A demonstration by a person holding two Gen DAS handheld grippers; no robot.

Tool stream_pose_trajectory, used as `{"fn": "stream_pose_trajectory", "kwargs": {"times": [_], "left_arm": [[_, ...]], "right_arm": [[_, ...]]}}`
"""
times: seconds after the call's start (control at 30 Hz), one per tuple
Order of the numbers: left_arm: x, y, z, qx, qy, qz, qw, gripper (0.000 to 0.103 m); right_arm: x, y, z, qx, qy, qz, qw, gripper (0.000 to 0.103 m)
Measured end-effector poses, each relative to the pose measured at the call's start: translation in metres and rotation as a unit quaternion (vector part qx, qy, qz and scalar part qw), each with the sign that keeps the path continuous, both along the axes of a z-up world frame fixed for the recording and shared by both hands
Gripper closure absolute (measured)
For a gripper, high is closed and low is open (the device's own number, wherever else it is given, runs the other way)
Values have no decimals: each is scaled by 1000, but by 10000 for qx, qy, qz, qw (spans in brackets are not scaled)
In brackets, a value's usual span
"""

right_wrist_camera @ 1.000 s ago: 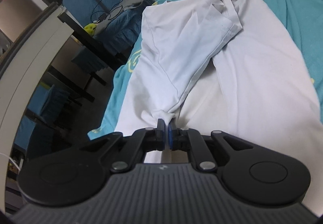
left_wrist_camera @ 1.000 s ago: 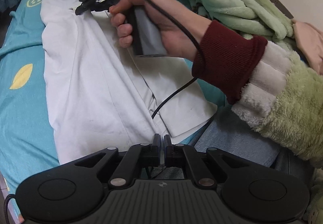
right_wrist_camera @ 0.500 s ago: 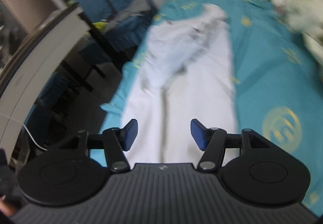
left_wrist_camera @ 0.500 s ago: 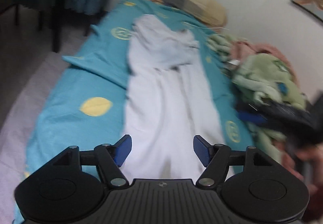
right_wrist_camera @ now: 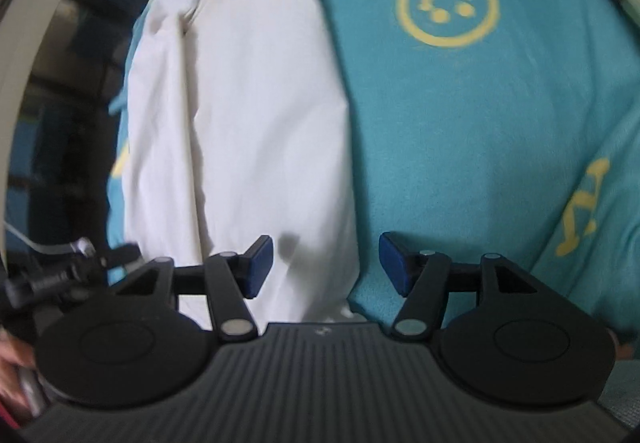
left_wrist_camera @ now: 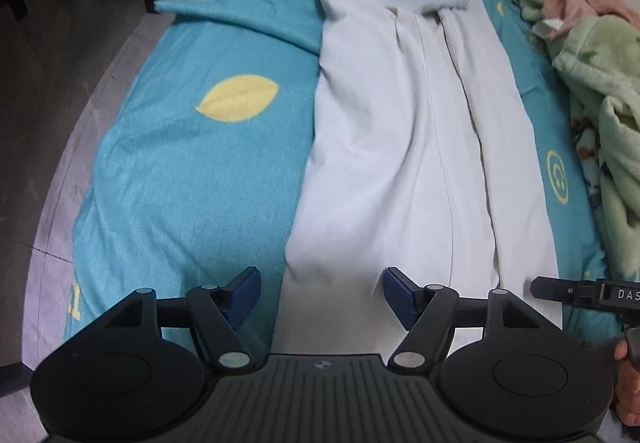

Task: Fold clothes
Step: 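Open both grippers and release the folded T-shirt, then pinch the folded T-shirt end with both grippers and fold it toward the collar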

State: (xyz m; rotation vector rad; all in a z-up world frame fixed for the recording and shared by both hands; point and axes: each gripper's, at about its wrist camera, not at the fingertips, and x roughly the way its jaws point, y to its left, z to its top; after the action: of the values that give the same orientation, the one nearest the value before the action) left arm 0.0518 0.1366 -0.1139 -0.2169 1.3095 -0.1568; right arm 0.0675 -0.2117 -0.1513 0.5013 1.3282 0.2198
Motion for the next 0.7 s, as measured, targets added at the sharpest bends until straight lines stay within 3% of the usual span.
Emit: {"fn": "stream_pose_trajectory", "kwargs": {"times": [0.3, 0.33, 0.47, 0.7], "left_arm": [[-11, -12, -11, -244, 627, -619, 9958, 37], [-13, -14, -12, -237, 696, -709, 9948, 39], [-23, -22, -13, -201, 977, -1048, 9895, 63], [-34, -24, -16, -80, 1054, -1065, 9887, 93]], "right_arm": [[-12, 33, 2, 50, 85, 734, 9973, 43], [-14, 38, 1, -2, 82, 869, 9962, 48], [-24, 57, 1, -253, 32, 1377, 9901, 83], [-37, 68, 8, -564, -265, 1668, 9840, 91]]}}
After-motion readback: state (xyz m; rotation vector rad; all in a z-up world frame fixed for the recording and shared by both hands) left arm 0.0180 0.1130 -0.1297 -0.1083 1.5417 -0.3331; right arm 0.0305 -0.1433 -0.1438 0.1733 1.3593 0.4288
